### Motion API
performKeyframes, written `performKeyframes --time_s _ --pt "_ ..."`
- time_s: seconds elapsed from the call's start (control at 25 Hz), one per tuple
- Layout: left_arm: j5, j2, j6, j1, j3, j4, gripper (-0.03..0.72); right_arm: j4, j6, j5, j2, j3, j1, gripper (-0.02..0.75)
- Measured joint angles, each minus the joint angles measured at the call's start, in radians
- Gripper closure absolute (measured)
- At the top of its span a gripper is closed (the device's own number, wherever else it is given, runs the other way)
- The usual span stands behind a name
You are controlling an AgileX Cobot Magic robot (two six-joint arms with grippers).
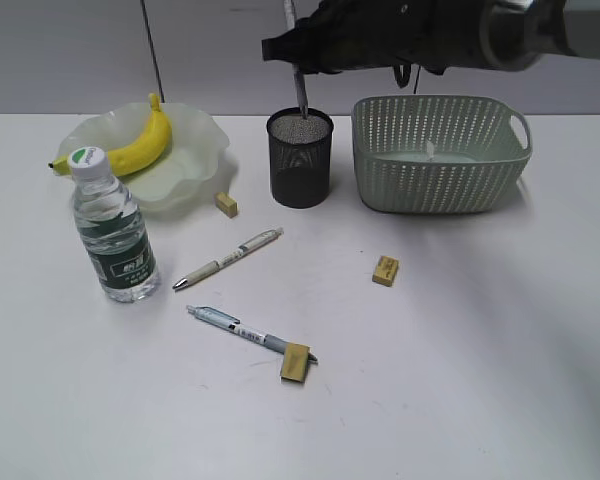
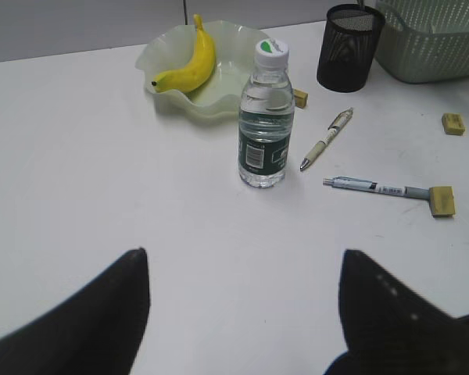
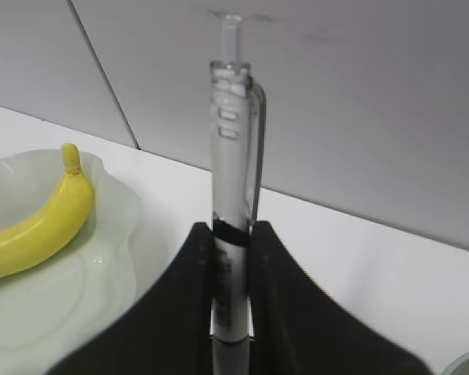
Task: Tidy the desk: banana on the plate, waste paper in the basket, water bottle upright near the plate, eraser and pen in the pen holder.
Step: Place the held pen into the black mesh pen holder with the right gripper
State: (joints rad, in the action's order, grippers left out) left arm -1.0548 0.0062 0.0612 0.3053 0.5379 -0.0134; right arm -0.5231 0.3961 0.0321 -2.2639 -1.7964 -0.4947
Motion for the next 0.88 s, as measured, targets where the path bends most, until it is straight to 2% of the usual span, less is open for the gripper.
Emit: performKeyframes --time_s 0.32,0.4,0.48,0.6,0.68,0.88 --pt "0.000 0.000 0.000 0.000 0.000 0.000 0.125 -0.007 -0.002 -0.009 -0.069 0.000 0.000 0.628" --pt "0.000 0.000 0.000 0.000 0.000 0.000 0.125 -0.007 -0.002 -0.009 -0.072 0.001 0.000 0.608" --pt "0.000 0.000 0.000 0.000 0.000 0.000 0.125 -0.007 -0.002 -0.010 -0.072 0.001 0.000 0.536" --pt "0.000 0.000 0.000 0.000 0.000 0.000 0.125 -0.007 -0.002 -0.001 -0.070 0.001 0.000 0.356" --pt "0.000 0.000 0.000 0.000 0.000 0.000 0.125 -0.006 -0.002 0.033 -0.060 0.001 0.000 0.279" --pt "0.000 0.000 0.000 0.000 0.000 0.000 0.125 0.010 -0.002 0.149 -0.002 0.001 0.000 0.230"
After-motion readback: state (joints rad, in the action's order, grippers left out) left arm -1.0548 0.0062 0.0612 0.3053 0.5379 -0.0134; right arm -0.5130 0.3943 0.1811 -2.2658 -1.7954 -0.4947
